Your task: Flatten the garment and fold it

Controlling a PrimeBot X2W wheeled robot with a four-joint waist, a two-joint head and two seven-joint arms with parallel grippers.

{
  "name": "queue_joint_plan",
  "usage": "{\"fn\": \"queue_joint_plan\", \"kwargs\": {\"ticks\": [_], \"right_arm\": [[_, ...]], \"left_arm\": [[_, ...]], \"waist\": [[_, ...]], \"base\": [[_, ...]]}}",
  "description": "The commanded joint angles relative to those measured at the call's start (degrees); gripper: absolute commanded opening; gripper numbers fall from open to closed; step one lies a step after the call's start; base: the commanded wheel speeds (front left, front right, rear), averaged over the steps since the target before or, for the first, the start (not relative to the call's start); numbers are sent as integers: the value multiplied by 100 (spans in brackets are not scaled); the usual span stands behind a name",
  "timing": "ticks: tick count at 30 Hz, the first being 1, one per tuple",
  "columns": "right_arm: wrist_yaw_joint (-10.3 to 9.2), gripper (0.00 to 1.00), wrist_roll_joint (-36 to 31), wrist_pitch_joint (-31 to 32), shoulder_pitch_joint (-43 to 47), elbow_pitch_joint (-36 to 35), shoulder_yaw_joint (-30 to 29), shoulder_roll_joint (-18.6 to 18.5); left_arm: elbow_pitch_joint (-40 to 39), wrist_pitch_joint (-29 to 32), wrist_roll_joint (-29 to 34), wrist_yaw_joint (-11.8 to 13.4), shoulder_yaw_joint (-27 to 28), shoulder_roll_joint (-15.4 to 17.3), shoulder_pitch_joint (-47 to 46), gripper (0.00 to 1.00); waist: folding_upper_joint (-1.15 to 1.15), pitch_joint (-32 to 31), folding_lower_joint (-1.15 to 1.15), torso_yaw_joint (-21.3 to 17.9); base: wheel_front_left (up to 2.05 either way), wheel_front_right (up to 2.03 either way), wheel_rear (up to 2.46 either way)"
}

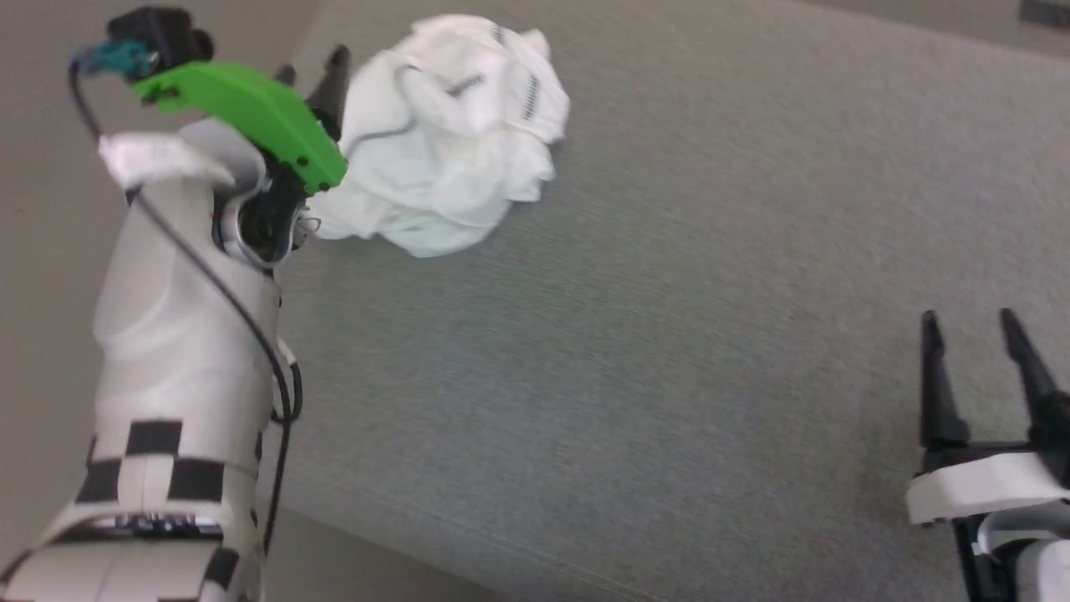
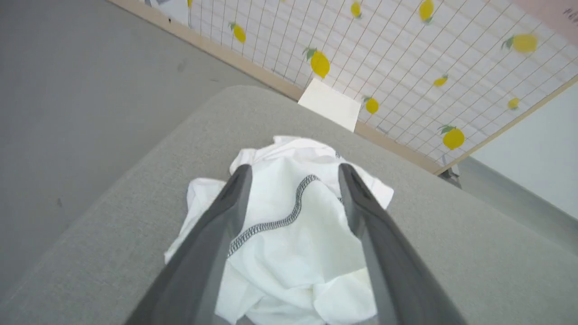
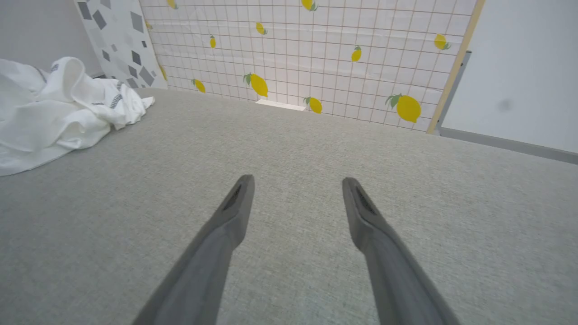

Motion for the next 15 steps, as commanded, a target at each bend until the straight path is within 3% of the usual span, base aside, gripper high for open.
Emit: {"fn": "queue_joint_plan", "kwargs": {"ticks": [1, 7, 15], "right_arm": [[-8, 100, -29, 16, -39, -102, -97, -4], [-8, 100, 15, 12, -16, -270, -248, -4], [-8, 100, 50, -13, -19, -352, -335, -4]], "left_arm": [[206, 416, -91, 84, -30, 47, -207, 100], [759, 1660, -75, 453, -187, 186, -569, 100], [1051, 1913, -14, 636, -338, 122, -326, 100]], "waist": [[0, 702, -1, -683], [0, 1003, -1, -915], [0, 1200, -1, -888]], "base": [[0, 0, 0], [0, 0, 0], [0, 0, 0]]}}
